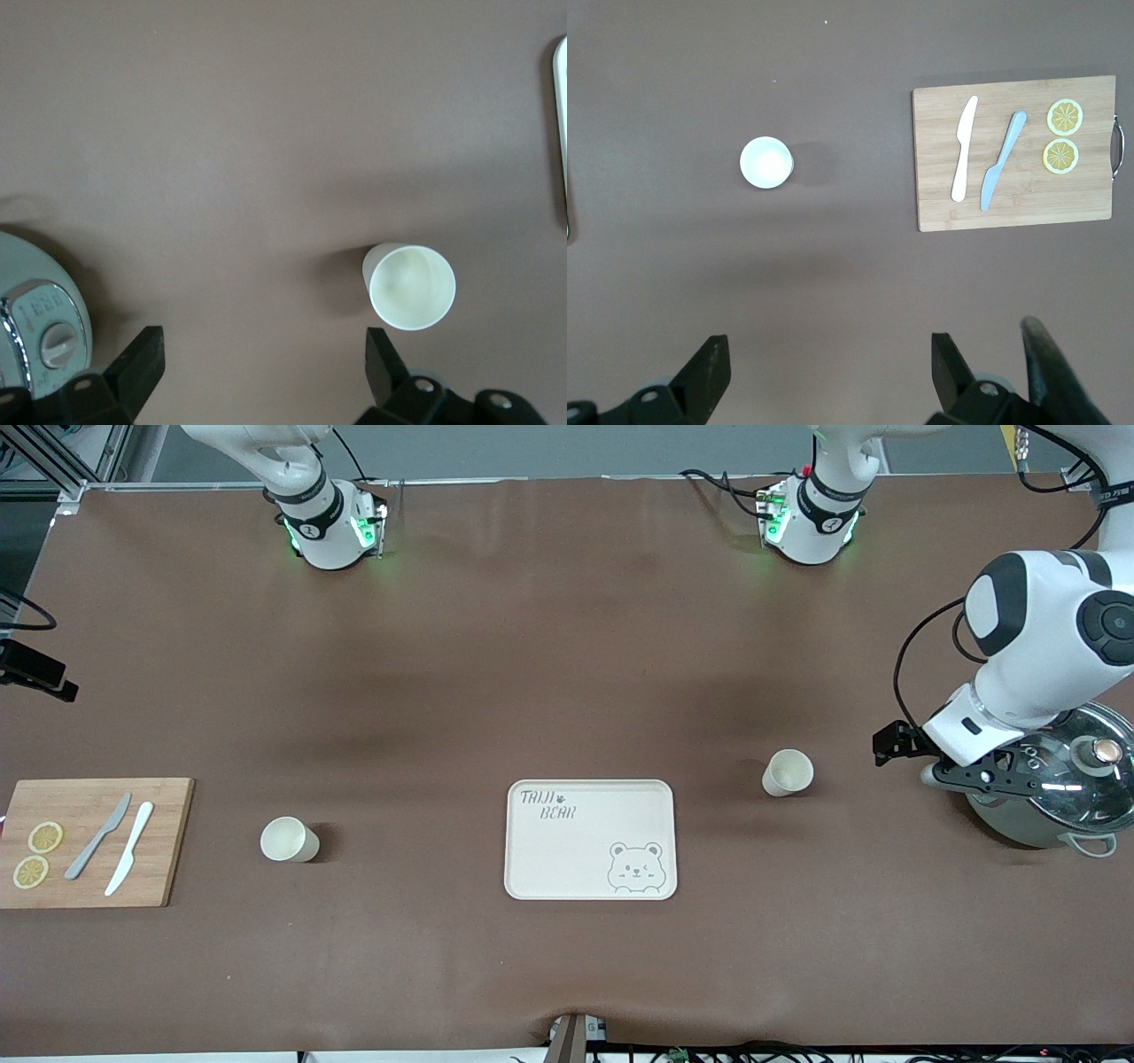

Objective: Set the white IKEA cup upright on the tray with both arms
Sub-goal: 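Lower the left gripper over the white paper cup beside the pot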

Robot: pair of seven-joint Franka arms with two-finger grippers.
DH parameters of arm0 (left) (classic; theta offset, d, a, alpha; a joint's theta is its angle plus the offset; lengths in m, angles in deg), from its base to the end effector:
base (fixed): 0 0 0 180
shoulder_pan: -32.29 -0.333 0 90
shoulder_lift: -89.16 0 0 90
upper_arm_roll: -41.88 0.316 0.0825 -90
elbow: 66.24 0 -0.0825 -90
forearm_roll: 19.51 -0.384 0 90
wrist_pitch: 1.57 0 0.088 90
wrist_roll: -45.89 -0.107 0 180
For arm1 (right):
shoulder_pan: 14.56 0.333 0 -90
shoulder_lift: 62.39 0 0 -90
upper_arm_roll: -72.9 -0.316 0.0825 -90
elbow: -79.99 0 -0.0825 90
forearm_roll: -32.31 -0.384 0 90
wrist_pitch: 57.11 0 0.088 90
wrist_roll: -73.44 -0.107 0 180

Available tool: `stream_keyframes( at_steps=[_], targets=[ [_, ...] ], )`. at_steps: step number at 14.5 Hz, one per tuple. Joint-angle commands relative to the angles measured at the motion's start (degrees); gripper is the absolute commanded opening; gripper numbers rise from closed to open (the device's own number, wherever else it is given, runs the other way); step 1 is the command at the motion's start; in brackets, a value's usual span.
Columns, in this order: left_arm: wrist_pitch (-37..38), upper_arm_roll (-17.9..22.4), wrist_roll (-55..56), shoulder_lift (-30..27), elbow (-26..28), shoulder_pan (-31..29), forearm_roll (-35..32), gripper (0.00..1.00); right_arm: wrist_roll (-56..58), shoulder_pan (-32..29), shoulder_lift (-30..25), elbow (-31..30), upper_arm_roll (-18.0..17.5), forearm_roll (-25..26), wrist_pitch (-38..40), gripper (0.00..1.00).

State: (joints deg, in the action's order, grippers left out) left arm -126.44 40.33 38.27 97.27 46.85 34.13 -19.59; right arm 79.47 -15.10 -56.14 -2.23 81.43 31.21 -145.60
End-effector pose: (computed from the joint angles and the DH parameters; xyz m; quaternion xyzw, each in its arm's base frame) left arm 0.5911 -0.0345 0.4047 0.9949 -0.0961 0.0321 0.0001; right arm 0.5796 -0.0851 0.6245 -0.9997 0.0258 -0.0010 0.0014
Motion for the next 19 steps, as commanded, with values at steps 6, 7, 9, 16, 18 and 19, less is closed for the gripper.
stream_keyframes(
  at_steps=[6, 7, 9, 16, 18, 19],
  targets=[
    [-14.95, -3.01, 4.36, -0.29, 11.18, 0.36, 1.66, 1.0, -0.76, 0.01, 0.17, 0.39, -0.27, -0.04, 0.07, 1.0],
    [-16.35, -3.89, 5.67, 0.58, 11.63, 0.44, 1.66, 1.0, -0.76, 0.01, 0.17, 0.39, -0.27, -0.04, 0.16, 1.0],
    [-18.55, -6.17, 9.19, 1.9, 12.33, 0.53, 1.66, 1.0, -0.76, 0.01, 0.17, 0.39, -0.27, -0.04, 0.07, 1.0],
    [-26.55, -7.41, 12.28, 7.53, 12.6, 0.62, 1.57, 1.0, -0.76, 0.01, 0.17, 0.39, -0.35, -0.04, 0.33, 1.0],
    [-27.35, -7.41, 12.37, 7.71, 13.3, 0.27, 1.57, 1.0, -0.67, 0.1, 0.17, 0.3, -0.27, 0.13, 0.68, 1.0],
    [-27.62, -7.41, 12.37, 8.23, 13.48, 0.27, 1.49, 1.0, -0.67, 0.18, 0.17, 0.3, -0.27, 0.13, 0.77, 1.0]
  ],
)
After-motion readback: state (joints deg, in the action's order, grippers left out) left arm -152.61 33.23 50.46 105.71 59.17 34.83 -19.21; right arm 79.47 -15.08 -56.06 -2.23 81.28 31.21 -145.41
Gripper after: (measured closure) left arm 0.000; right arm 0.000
